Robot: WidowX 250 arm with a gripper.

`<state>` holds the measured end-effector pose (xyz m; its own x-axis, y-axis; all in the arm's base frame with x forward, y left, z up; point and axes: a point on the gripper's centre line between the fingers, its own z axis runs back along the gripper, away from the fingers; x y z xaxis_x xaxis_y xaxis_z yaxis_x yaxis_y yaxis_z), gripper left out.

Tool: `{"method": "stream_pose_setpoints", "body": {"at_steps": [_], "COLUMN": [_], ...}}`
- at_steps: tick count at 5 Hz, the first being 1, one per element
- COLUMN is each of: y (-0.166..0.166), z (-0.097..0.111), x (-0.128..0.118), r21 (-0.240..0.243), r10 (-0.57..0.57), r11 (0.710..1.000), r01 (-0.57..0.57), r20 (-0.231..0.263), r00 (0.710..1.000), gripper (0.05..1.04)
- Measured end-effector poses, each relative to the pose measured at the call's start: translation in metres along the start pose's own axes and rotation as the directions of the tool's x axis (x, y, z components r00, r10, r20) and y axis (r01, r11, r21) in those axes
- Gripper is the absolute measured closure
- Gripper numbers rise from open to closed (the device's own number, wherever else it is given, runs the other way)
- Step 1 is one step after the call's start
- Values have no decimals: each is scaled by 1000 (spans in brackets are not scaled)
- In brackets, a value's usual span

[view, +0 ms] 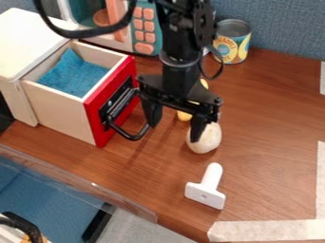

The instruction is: Close the drawer

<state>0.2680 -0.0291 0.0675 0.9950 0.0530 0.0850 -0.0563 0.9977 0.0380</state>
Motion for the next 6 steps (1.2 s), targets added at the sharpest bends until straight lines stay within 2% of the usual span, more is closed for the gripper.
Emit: {"method": "stream_pose_setpoints", "body": {"at_steps": [2, 3, 4, 5, 6], "y": [-5, -5, -1, 16, 18], "z": [-28, -31, -28, -21, -23], "x": [4, 8, 10, 6, 4], "r21": [-7, 3, 17, 33, 44], "r10": [10, 6, -27, 11, 8], "r11": [1000, 1000, 999, 999, 999], "r01": [-11, -6, 27, -11, -8], "r20": [-58, -56, -23, -5, -4], "r00": [998, 998, 999, 1000, 1000], "gripper": [83, 83, 83, 83, 82]}}
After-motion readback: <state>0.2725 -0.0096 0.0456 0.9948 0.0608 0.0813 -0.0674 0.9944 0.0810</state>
